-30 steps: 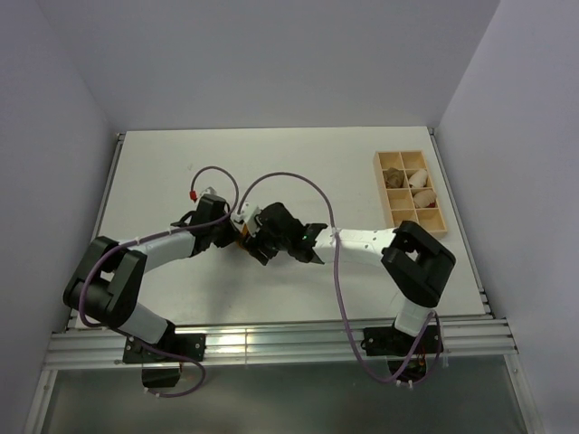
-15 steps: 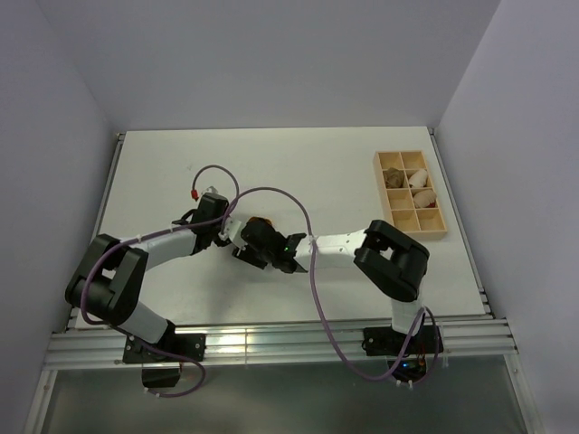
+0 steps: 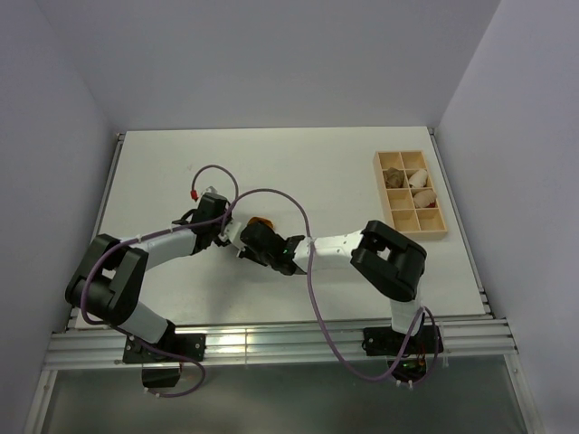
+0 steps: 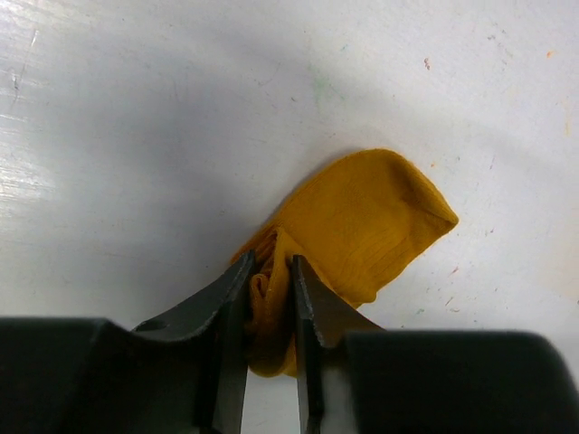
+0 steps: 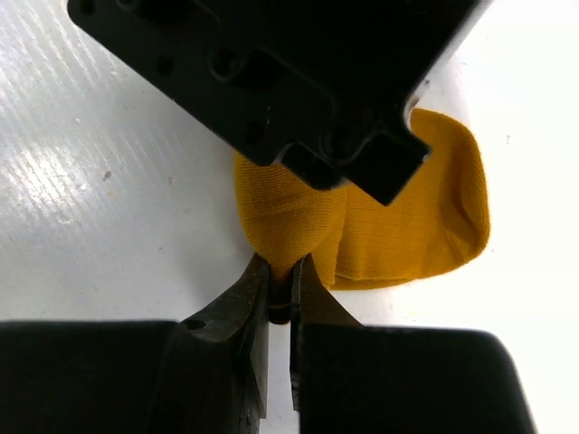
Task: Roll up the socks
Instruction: Roll the sock at the center of the board.
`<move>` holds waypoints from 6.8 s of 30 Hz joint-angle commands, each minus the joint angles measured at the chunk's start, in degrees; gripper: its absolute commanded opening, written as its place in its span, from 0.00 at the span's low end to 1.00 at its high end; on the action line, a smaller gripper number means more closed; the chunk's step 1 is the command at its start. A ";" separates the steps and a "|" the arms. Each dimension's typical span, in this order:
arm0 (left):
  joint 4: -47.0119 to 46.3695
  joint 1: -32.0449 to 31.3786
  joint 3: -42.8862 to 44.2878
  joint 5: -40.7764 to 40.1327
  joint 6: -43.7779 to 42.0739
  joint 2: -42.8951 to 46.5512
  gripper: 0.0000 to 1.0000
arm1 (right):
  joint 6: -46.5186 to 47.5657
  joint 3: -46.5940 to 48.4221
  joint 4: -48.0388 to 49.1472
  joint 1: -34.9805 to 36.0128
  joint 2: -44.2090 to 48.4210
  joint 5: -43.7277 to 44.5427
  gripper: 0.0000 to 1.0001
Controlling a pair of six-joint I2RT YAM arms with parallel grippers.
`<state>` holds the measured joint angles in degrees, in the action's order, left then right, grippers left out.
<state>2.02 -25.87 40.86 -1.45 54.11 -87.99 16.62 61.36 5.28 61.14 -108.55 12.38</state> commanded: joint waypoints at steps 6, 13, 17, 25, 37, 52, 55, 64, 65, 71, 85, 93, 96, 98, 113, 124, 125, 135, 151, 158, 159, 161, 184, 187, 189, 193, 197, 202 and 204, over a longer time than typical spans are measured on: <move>0.17 -0.32 0.10 -0.92 3.20 2.03 0.57 | -6.51 0.51 -6.41 -5.59 -3.07 -19.22 0.00; 0.00 1.17 -1.48 -1.88 5.48 5.71 0.71 | -10.47 1.83 -9.75 -11.22 -5.26 -31.79 0.00; -1.05 3.89 -3.85 -2.15 6.62 9.40 0.74 | -12.75 6.30 -13.71 -13.94 -9.03 -38.12 0.00; -4.39 5.13 -9.03 -1.62 6.01 15.56 0.75 | -18.62 13.16 -20.12 -20.27 -14.84 -50.69 0.00; -13.70 5.13 -13.18 2.33 8.73 11.44 0.69 | -22.59 19.84 -26.02 -22.38 -21.70 -55.62 0.00; -15.56 4.16 -12.12 1.72 9.53 6.52 0.61 | -24.71 18.97 -24.09 -23.44 -23.37 -57.65 0.00; -15.21 3.63 -11.60 1.72 9.53 5.46 0.58 | -25.06 18.79 -23.82 -23.53 -23.55 -57.73 0.00; -13.62 1.17 -10.19 -1.01 8.39 4.49 0.34 | -26.37 17.30 -21.11 -23.88 -22.59 -57.65 0.00; -13.36 0.91 -10.01 -1.09 8.21 4.40 0.28 | -26.38 17.30 -21.01 -23.88 -22.32 -57.38 0.00; -10.73 -0.06 -7.91 -2.15 5.84 3.44 0.12 | -26.64 14.76 -18.38 -23.79 -16.62 -51.59 0.15; -7.47 -1.03 -4.56 -2.59 2.94 2.56 0.11 | -18.92 3.42 -8.72 -15.63 5.45 -19.52 0.70; -5.01 -1.20 -2.11 -1.80 1.09 2.29 0.11 | -7.06 -2.29 0.60 -6.75 10.38 -4.75 0.75; -3.87 -1.20 -1.14 -1.10 0.65 2.12 0.11 | -3.19 -3.35 3.41 -3.76 10.12 0.18 0.75; -3.61 -1.20 -0.78 -0.83 0.56 2.03 0.11 | -1.77 -3.62 4.65 -1.48 9.59 3.51 0.74; -2.20 -1.20 1.06 0.93 -0.14 0.27 0.10 | 5.35 -2.65 11.94 4.16 0.98 11.08 0.69; -2.20 -1.20 1.68 2.77 -0.05 -1.05 0.09 | 4.30 -3.00 13.79 4.16 -3.42 11.44 0.56; -2.20 -1.20 1.76 2.86 -0.05 -1.14 0.09 | 4.03 -2.92 13.62 4.07 -4.20 11.61 0.54; -2.46 -1.20 0.62 2.33 1.00 0.00 0.15 | 1.57 -3.62 11.78 3.72 -5.79 11.53 0.00; -1.49 5.73 -5.87 -2.42 6.45 10.19 0.75 | -10.29 0.60 -3.25 -6.38 -7.11 -16.06 0.00; -7.55 7.94 -10.10 0.39 5.83 14.51 0.75 | -12.93 7.88 -12.64 -11.74 -11.85 -31.79 0.00; -8.34 7.94 -10.36 0.92 5.75 14.33 0.75 | -13.28 8.33 -13.27 -12.10 -12.29 -33.11 0.00; -10.10 7.94 -11.24 2.06 5.92 13.72 0.74 | -14.77 9.73 -14.93 -12.80 -13.35 -37.07 0.00; -15.56 7.94 -13.35 2.77 6.36 9.32 0.68 | -22.51 19.32 -25.67 -20.71 -25.22 -60.19 0.00; -15.30 7.94 -13.70 2.68 6.54 8.97 0.66 | -23.65 19.50 -25.32 -21.15 -25.74 -61.07 0.00; -15.12 7.94 -14.05 2.60 6.54 8.97 0.65 | -24.70 19.50 -25.06 -21.59 -26.01 -60.46 0.00; -15.12 7.85 -15.37 2.86 6.71 10.20 0.64 | -26.02 19.23 -24.18 -22.12 -26.01 -60.11 0.00; -14.77 7.68 -17.04 3.30 7.24 12.66 0.64 | -26.90 18.97 -23.38 -22.38 -25.66 -59.67 0.00; -15.47 7.15 -18.45 2.68 7.94 14.25 0.63 | -27.70 18.88 -22.51 -22.56 -25.74 -59.32 0.00; -15.47 6.80 -18.10 2.68 8.12 13.02 0.63 | -28.05 18.71 -22.24 -22.56 -25.75 -58.96 0.00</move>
<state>-12.25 -18.44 22.81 1.61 61.47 -74.85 -12.14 83.88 -7.88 38.63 -128.84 -55.88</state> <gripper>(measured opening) 0.631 0.048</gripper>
